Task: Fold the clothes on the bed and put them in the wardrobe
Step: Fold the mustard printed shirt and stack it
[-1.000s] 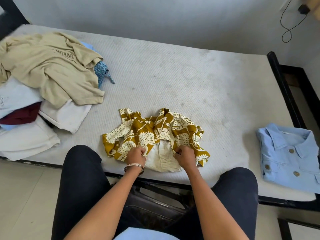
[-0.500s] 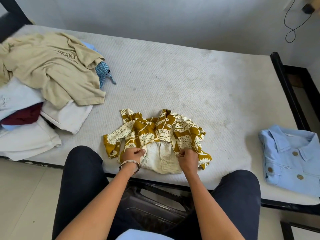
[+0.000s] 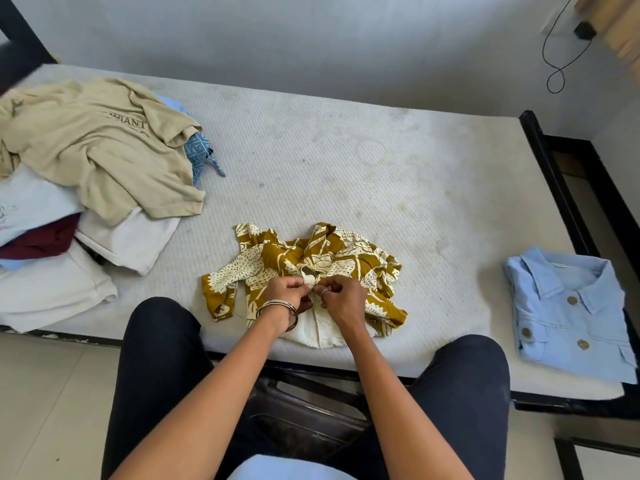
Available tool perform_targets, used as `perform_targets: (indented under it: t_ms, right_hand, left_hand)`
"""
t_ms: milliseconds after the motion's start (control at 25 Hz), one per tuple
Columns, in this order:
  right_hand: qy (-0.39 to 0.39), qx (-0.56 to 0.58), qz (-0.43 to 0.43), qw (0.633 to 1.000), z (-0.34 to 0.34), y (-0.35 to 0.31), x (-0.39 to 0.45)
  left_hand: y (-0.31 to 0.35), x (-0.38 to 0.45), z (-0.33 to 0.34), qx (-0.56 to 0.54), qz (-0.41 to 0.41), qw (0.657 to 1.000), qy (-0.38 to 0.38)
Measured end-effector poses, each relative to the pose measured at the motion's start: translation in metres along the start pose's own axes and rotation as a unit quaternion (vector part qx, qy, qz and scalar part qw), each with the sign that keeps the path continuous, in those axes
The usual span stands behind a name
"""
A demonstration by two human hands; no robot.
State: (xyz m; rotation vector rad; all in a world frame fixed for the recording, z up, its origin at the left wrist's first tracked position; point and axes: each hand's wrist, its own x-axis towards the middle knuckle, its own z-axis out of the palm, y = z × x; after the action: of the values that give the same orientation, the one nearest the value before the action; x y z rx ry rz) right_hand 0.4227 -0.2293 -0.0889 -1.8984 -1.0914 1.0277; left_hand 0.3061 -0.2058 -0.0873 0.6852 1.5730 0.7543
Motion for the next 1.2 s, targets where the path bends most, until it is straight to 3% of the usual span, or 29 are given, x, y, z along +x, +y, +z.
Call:
perform_targets:
  t_ms: [280,480,800,1040,1200]
  right_hand:
    - [-0.003,0.018,-0.011,1.000,-0.008,0.005,-0.009]
    - [0.015,0.038,-0.009,0.999,-0.010,0.010,-0.009]
    - [-0.057,0.096,0.050,0.992,-0.019,0.009,-0.006]
    - [-0.126,0.143,0.046,0.981,-0.028,0.000,-0.003]
    - [-0.061,0.084,0.019,0.994,-0.023,-0.008,0.000]
  left_hand:
    - [0.001,-0.014,0.009,0.091,0.080,0.992,0.029]
    - [-0.002,-0.017,0.013,0.244,0.173,0.954,0.030]
    - [-0.013,-0.010,0.012,0.156,0.138,0.978,0.015]
    - [0.002,-0.017,0.011,0.307,0.258,0.915,0.035]
    - [-0.001,-0.025,0.019,0.303,0.263,0.912,0.083]
